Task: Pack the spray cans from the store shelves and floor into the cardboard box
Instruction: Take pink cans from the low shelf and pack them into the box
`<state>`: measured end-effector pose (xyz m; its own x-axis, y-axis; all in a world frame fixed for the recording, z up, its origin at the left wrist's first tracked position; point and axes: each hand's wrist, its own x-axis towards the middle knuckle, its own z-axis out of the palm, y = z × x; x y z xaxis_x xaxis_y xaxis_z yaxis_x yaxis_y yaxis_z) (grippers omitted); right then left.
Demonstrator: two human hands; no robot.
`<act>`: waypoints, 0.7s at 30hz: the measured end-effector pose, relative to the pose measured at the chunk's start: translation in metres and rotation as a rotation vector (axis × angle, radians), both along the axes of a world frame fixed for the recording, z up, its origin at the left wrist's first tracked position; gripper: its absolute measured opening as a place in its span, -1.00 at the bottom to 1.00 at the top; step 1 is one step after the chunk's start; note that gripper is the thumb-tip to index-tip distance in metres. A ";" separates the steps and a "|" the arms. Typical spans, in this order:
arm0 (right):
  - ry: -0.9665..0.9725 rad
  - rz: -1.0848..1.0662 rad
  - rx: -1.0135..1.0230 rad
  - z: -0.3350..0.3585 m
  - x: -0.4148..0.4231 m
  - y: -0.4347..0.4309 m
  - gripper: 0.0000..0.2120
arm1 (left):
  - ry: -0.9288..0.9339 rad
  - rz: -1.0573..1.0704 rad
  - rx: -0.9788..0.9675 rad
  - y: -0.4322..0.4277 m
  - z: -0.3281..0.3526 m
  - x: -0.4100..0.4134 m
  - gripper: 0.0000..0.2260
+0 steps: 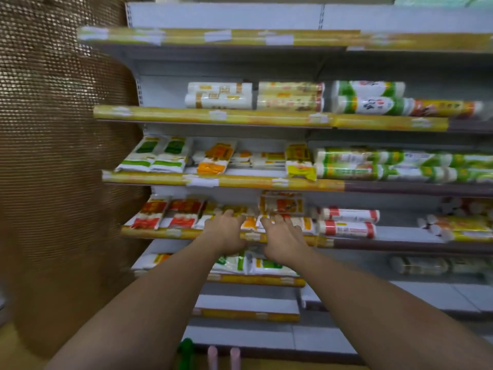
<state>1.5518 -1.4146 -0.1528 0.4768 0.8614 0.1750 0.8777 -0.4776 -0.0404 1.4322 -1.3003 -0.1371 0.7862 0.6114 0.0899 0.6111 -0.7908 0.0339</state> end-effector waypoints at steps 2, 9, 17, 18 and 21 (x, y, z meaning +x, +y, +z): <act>0.037 0.023 -0.017 -0.017 -0.010 0.021 -0.36 | 0.028 0.022 -0.004 0.019 -0.015 -0.013 -0.33; 0.122 0.043 -0.153 -0.083 -0.012 0.081 -0.36 | 0.073 0.059 -0.091 0.075 -0.082 -0.020 -0.35; 0.205 0.075 -0.288 -0.180 0.024 0.157 -0.43 | 0.202 0.134 -0.209 0.140 -0.184 0.007 -0.33; 0.214 0.086 -0.301 -0.193 0.031 0.169 -0.44 | 0.205 0.149 -0.234 0.150 -0.199 0.012 -0.33; 0.265 0.104 -0.331 -0.234 0.051 0.207 -0.45 | 0.197 0.198 -0.305 0.180 -0.241 0.030 -0.34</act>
